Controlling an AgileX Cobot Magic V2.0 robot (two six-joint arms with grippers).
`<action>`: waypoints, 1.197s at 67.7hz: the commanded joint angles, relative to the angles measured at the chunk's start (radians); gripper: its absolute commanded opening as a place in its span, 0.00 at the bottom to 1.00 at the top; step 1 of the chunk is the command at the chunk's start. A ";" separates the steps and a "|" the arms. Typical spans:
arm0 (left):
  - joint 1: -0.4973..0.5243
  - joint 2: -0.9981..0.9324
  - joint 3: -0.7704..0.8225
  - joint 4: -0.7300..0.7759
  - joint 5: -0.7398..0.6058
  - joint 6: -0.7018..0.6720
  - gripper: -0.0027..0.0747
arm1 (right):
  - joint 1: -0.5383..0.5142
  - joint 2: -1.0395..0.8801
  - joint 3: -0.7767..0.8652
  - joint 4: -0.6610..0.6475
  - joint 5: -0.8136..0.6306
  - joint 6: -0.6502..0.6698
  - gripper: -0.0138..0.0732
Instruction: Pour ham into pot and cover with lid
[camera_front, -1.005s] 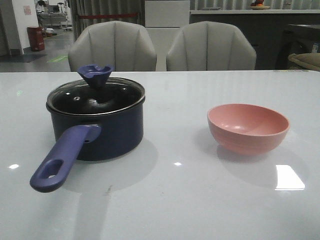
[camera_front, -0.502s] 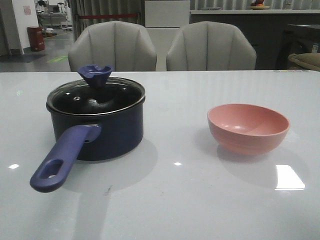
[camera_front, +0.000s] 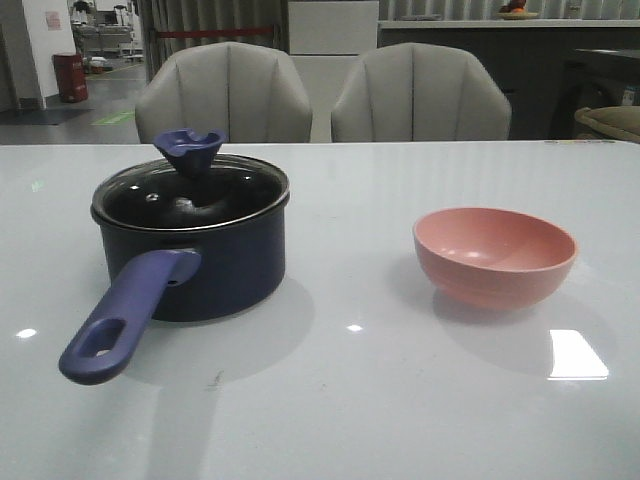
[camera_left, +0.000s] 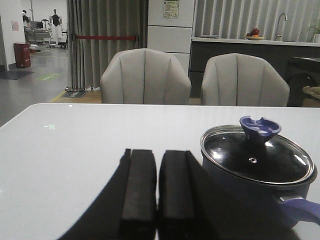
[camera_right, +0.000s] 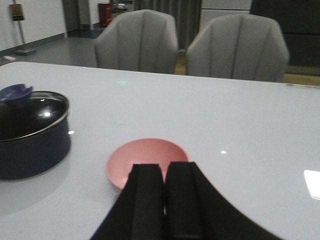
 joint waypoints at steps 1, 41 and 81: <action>-0.001 -0.018 0.021 0.000 -0.080 -0.009 0.18 | -0.097 -0.012 -0.005 -0.029 -0.091 -0.013 0.33; -0.001 -0.018 0.021 0.000 -0.080 -0.009 0.18 | -0.191 -0.182 0.204 -0.289 -0.214 0.224 0.33; -0.001 -0.018 0.021 0.000 -0.080 -0.009 0.18 | -0.191 -0.182 0.210 -0.289 -0.221 0.263 0.33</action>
